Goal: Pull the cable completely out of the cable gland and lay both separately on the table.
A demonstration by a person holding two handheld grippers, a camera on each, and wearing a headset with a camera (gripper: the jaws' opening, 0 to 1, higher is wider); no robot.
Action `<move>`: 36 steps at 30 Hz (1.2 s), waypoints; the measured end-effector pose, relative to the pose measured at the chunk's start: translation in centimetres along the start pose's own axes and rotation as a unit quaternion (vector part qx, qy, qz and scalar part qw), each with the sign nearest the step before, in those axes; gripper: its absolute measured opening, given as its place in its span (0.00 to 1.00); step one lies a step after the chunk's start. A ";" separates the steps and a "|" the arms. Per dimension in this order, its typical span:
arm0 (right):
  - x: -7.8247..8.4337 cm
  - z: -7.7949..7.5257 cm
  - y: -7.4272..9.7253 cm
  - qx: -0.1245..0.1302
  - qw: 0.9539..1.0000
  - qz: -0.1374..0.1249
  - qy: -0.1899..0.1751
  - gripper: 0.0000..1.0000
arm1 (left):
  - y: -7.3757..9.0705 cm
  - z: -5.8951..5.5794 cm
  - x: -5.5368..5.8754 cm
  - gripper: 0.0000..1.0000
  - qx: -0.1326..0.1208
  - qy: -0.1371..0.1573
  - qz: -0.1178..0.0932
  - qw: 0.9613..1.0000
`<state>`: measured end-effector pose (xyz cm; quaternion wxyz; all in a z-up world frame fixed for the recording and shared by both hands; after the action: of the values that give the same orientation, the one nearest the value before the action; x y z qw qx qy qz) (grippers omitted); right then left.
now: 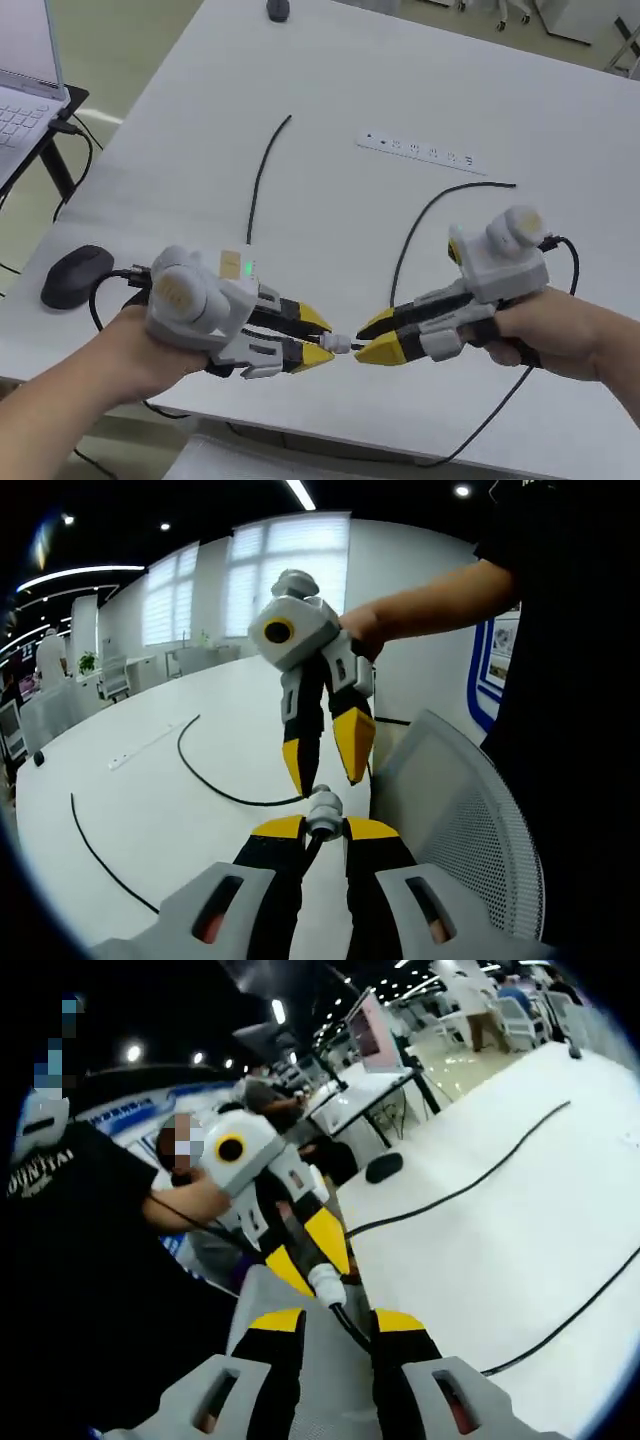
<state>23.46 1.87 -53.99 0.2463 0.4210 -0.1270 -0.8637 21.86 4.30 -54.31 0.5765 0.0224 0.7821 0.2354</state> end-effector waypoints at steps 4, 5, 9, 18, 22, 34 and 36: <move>-1.0 0.5 -0.4 -0.051 0.996 -0.032 -0.069 0.23 | 0.1 -0.2 -0.4 0.15 0.006 -0.019 -0.003 1.000; -0.9 0.3 -0.5 -0.053 0.995 -0.030 -0.079 0.24 | 0.2 -0.2 -0.4 0.15 0.006 -0.019 -0.003 1.000; -0.3 0.9 -0.8 -0.092 0.988 -0.019 -0.123 0.22 | 0.3 -0.2 -0.9 0.15 0.003 -0.037 -0.005 0.999; -0.3 2.0 -1.0 -0.148 0.974 -0.027 -0.168 0.18 | 0.5 -0.2 -1.0 0.15 0.003 -0.055 0.002 0.998; -0.3 1.7 -1.5 -0.141 0.977 -0.017 -0.162 0.13 | 0.4 -0.4 -1.2 0.15 0.007 -0.058 0.001 0.998; 0.2 2.0 -1.9 -0.090 0.995 0.032 0.018 0.07 | -0.2 -0.4 -0.5 0.15 0.008 -0.046 0.015 0.999; -0.1 1.8 -2.0 -0.052 0.995 0.042 0.075 0.07 | -0.1 -0.1 -0.4 0.15 0.001 -0.044 0.016 0.999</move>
<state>21.49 3.65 -53.70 0.3128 0.4654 -0.0811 -0.8240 21.94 4.06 -53.94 0.6062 0.0455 0.7560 0.2425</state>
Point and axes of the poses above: the centre of the closed fingertips' face, and the gripper's own axes: y roughly backward along the fingers, z roughly to its left, x roughly out of its underside, the point moved 1 cm from there along y, roughly backward along the fingers, and after that the axes turned 10 degrees about y, right-handed, at the moved point
